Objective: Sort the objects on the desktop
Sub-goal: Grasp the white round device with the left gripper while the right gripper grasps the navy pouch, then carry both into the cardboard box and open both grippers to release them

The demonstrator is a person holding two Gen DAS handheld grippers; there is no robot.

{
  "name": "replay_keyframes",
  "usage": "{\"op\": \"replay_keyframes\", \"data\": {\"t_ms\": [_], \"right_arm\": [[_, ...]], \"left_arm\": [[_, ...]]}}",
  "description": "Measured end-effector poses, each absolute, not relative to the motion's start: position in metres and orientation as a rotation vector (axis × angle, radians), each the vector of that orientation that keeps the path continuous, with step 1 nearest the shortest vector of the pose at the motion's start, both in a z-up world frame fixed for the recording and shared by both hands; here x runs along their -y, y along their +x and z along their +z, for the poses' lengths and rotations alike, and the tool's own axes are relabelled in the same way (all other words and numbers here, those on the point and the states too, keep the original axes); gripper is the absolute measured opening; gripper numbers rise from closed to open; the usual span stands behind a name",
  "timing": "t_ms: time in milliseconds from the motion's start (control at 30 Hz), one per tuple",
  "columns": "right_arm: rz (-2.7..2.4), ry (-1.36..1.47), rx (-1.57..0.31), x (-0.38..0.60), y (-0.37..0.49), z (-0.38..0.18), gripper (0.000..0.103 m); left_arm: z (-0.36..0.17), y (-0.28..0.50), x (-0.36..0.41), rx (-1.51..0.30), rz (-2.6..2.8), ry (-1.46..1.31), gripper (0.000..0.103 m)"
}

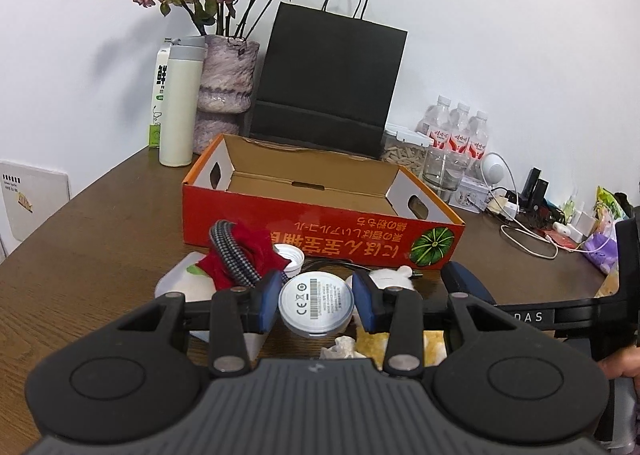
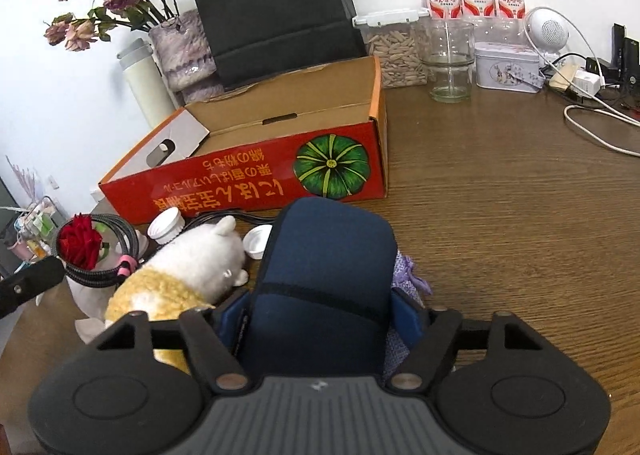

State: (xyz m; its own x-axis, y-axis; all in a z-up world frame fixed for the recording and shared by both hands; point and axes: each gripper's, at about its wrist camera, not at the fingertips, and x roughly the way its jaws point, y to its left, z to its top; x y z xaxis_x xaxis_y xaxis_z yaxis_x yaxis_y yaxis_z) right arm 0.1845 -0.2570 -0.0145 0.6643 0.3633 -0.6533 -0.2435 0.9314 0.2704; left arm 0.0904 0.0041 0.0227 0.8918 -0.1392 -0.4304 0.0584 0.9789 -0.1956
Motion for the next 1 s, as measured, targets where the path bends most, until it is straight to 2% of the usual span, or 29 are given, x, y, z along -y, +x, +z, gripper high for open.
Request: {"op": "replay_keyframes", "data": {"t_ms": [133, 533, 1000], "right_arm": [[0.335, 0.167, -0.757, 0.257, 0.181, -0.010, 0.063], [0.334, 0.171, -0.661, 0.258, 0.166, 0.024, 0.062], [0.362, 0.161, -0.414, 0.218, 0.231, 0.093, 0.062]], "left_arm": [[0.027, 0.087, -0.010, -0.443, -0.103, -0.183, 0.040], [0.051, 0.089, -0.020, -0.382, -0.131, -0.175, 0.040], [0.108, 0.178, -0.017, -0.255, -0.165, -0.188, 0.040]]}}
